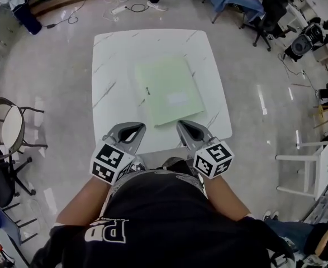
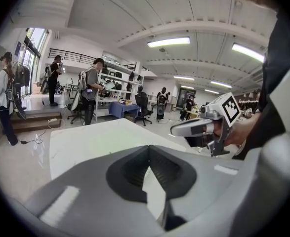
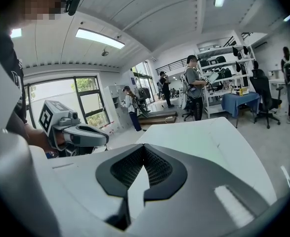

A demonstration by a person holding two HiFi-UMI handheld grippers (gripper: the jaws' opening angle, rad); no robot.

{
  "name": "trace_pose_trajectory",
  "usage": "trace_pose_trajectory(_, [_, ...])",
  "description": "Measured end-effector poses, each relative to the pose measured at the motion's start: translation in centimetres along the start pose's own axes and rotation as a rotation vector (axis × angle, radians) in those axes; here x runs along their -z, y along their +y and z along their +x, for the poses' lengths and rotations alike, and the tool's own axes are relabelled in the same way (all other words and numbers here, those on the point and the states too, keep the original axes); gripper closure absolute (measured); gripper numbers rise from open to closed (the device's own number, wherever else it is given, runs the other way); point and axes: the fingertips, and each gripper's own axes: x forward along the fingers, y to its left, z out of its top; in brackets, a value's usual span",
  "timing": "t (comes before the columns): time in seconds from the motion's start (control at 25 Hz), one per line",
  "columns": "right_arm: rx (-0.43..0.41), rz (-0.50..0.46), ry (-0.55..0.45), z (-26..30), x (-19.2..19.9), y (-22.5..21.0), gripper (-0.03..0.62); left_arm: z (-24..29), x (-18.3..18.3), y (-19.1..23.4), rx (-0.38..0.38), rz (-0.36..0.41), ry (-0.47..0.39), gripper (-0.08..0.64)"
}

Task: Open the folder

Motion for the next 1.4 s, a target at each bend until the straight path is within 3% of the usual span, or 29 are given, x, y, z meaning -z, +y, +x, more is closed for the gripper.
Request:
trace_pose_trajectory(0.28, [-0.02, -0.021, 0.006, 0.3, -1.0, -1.4, 0.593, 1.1, -0.7, 0.4, -0.027, -0.015, -0.003, 0.506])
trace_pose_trajectory(0.92, [-0.156, -0.104, 0.036, -0.2, -2.5, -5.5, 0.593, 3.5, -2.2, 0.1, -0.211, -0.086, -0.034, 0.506])
trace_pose_trajectory(1.4, [-0.161, -0.092, 0.025, -0.9, -2.2, -6.7, 0.594, 5.1, -1.9, -0.3, -0.213, -0.09, -0.009, 0.506])
